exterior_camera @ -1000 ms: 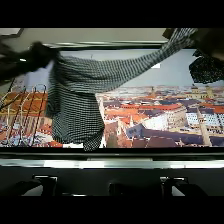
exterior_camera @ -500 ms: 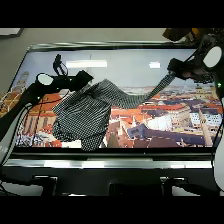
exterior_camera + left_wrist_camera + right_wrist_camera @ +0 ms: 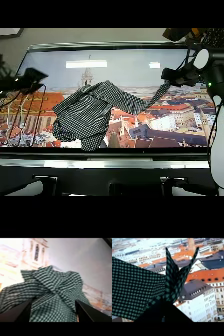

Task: Fold the clothes and pants, and hang the long-sleeved shirts on hangers.

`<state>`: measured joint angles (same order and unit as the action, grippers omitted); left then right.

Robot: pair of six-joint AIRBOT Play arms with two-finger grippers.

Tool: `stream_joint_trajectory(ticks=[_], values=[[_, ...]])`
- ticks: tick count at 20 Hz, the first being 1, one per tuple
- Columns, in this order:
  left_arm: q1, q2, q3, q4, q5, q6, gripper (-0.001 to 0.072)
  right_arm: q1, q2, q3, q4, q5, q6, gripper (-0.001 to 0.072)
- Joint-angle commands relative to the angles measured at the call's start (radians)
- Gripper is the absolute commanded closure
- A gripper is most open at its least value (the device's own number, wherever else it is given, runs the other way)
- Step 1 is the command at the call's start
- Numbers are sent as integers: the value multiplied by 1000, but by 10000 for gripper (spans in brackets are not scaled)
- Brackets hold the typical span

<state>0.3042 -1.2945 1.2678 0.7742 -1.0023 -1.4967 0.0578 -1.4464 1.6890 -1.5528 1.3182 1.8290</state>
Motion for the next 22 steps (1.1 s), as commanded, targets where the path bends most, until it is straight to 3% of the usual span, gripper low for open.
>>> stream_joint_trajectory(ticks=[1,5,8,12,17,19,20,21,22], values=[[178,184,-277,66,-79,32,93,2,-2,0,-8,36,-34,679],[210,252,-595,21,-65,64,94,2,-2,0,-8,37,-34,679],[209,243,-705,19,20,99,94,2,-2,0,-8,39,-34,679],[209,202,-727,7,99,141,94,2,-2,0,-8,40,-33,678],[188,108,-727,-135,108,269,95,2,-3,-2,-7,41,-23,678],[153,73,-727,-147,126,270,113,2,-3,-11,-3,42,-23,678],[136,61,-727,-147,140,266,231,2,-3,-21,0,41,-23,678],[126,58,-724,-146,139,272,671,2,-3,-31,3,42,-23,676],[121,62,-714,-159,143,267,684,2,-3,-37,13,43,-23,677]])
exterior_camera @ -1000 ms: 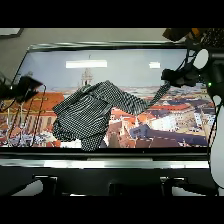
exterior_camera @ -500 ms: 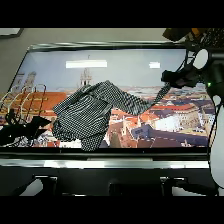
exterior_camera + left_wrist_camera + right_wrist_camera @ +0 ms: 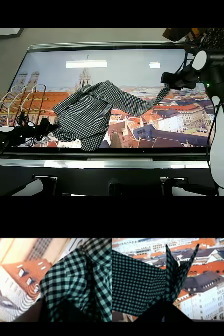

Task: Fold the clothes and pants, and hang the long-sleeved shirts on hangers.

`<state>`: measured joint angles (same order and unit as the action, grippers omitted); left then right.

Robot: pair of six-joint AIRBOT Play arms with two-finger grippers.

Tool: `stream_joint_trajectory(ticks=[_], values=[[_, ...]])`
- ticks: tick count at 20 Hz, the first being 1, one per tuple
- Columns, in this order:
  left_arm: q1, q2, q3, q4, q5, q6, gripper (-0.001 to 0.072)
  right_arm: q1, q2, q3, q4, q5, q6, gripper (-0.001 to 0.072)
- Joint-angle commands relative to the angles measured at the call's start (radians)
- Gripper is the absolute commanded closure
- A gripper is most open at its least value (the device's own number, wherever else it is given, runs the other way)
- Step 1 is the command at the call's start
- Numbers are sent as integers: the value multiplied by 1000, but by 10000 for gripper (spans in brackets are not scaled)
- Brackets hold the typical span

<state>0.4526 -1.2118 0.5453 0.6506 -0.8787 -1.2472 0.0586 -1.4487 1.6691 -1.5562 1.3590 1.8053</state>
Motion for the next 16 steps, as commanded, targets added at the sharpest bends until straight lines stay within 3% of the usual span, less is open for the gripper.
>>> stream_joint_trajectory(ticks=[1,4,7,9,13,16], values=[[-29,-13,32,-50,10,17,685,1,0,-19,34,-2,1,679],[-31,40,208,-47,-22,-12,687,1,5,-19,109,-63,-15,679],[-31,84,507,-15,-22,-126,687,1,47,21,98,-188,0,679],[-31,106,724,4,-20,-188,687,1,102,95,-6,-266,69,679],[-30,163,1097,26,-3,-222,687,1,264,276,-203,-399,144,679],[-29,249,1240,182,35,-344,686,1,419,365,-305,-459,155,679]])
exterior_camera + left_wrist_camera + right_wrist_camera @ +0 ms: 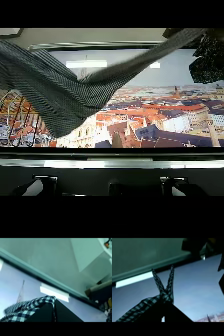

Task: Fold the clothes and pants, and hang the long-sleeved shirts on hangers.

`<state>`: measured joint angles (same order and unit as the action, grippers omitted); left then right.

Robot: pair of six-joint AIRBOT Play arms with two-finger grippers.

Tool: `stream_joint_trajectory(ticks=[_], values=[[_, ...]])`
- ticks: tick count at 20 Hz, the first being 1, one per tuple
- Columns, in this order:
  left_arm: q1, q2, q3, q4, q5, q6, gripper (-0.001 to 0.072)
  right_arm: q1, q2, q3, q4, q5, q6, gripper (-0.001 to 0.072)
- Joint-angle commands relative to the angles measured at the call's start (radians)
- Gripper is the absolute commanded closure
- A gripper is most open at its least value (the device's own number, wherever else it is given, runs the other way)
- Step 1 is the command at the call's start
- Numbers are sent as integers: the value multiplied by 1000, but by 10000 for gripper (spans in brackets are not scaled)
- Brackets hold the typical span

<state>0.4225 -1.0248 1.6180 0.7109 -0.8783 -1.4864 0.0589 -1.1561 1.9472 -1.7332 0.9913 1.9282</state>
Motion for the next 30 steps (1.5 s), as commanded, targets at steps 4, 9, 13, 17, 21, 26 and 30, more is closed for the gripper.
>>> stream_joint_trajectory(ticks=[4,9,13,17,21,26,30], values=[[1,226,192,422,-13,-340,685,0,367,92,-255,-77,32,679],[1,370,190,552,-73,-443,685,0,542,92,-294,-21,32,679],[0,388,189,491,-76,-444,684,0,532,92,-333,-74,32,679],[0,327,111,308,-121,-412,685,0,362,90,-421,-50,53,679],[-17,192,-35,274,-38,-312,684,-19,81,90,-576,-56,351,679],[-254,-120,-113,272,224,-89,684,-82,-231,90,-573,-213,656,679],[-353,-371,-111,219,566,-95,683,-82,-373,90,-550,-238,679,679]])
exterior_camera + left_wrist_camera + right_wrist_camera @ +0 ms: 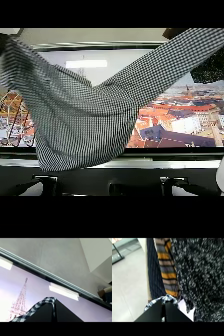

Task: Fold the clothes and pants, and hang the long-sleeved shirts on hangers.

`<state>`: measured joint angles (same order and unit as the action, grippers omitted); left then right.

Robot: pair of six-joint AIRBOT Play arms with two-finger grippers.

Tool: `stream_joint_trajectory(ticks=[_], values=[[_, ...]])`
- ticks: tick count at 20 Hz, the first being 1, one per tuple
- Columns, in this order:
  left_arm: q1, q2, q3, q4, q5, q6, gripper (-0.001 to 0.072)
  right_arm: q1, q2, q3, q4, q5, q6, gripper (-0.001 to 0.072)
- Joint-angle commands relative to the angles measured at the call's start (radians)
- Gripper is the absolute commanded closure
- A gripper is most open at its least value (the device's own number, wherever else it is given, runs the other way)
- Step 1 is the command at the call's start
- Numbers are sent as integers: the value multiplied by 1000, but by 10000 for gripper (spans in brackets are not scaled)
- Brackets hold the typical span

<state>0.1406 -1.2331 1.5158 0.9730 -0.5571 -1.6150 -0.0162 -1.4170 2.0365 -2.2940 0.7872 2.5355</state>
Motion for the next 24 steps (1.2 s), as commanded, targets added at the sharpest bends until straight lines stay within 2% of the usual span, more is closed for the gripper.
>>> stream_joint_trajectory(ticks=[1,3,9,10,11,12,13,14,17,18,21,24], values=[[-74,-220,-4,-71,263,34,683,-7,-138,1,26,-18,72,679],[-74,-311,-1,-77,224,34,682,-5,-192,1,93,53,40,677],[-40,-455,-1,-76,-45,34,667,-5,-364,-31,581,368,-311,628],[-29,-457,-1,-76,-82,29,557,-5,-386,-31,641,417,-357,627],[-12,-454,-1,-76,-117,3,351,-5,-400,-31,687,457,-406,597],[8,-445,0,-76,-148,-32,156,-5,-402,-31,716,484,-451,451],[37,-428,0,-76,-187,-62,60,-6,-392,-31,731,512,-499,274],[71,-405,0,-76,-227,-70,29,-6,-372,-31,729,544,-560,188],[206,-313,-1,-65,-394,-42,29,-7,-277,-31,664,653,-787,188],[248,-285,-3,-40,-457,-21,29,-16,-246,-34,665,688,-819,188],[357,-179,-104,37,-559,38,30,-96,-135,-143,768,700,-843,188],[398,-70,-326,36,-561,95,30,-138,-11,-438,971,658,-867,186]])
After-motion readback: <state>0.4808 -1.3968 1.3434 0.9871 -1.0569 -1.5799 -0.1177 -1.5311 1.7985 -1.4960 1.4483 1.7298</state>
